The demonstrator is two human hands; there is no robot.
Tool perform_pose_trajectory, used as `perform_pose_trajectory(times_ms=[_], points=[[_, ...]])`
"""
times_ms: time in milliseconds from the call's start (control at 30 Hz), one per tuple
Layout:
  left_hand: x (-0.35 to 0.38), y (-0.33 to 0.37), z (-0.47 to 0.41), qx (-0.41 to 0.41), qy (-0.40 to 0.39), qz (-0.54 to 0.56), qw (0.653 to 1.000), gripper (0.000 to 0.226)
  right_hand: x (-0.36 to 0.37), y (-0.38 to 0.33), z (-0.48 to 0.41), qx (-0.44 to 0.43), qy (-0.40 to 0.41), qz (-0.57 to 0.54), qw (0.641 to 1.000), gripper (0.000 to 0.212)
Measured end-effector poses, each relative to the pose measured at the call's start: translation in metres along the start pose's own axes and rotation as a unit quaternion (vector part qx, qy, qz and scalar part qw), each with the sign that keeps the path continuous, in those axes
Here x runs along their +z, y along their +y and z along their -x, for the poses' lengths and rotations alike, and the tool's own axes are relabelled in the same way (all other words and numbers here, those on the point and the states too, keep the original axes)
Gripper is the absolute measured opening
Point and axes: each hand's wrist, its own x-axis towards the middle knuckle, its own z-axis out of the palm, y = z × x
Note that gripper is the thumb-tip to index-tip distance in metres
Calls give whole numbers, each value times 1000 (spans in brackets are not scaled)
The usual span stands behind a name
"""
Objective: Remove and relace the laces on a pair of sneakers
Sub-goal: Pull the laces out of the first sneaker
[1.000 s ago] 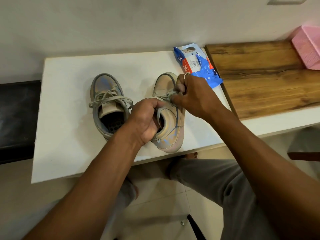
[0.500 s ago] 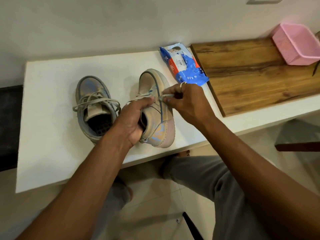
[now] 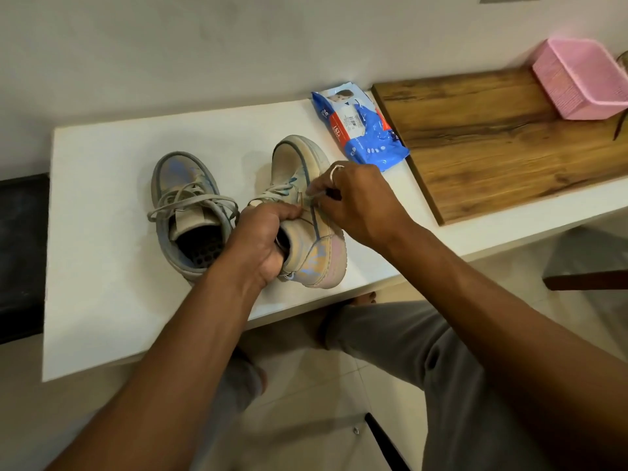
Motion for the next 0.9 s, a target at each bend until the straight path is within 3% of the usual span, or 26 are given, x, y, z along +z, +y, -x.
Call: perform_pose_trajectory(times_ms=[167,400,567,733,900], points=[[2,1,2,-20,12,4,1000,31,-13,-3,27,-31,-101,18,994,19],[2,0,1,-12,5,4,1000,34,-5,-5,10,-27,-36,25,999,19],[3,1,2,-23,6,9,1000,34,-17,-3,26,-11,-144,-1,990,21],[3,1,2,-12,4,0,1000,35,-7,-9,14,34,-48,-9,998,18],[1,4,7,-27,-13,-5,1000,35,-1,-22,36,48,-90,-105,989,19]])
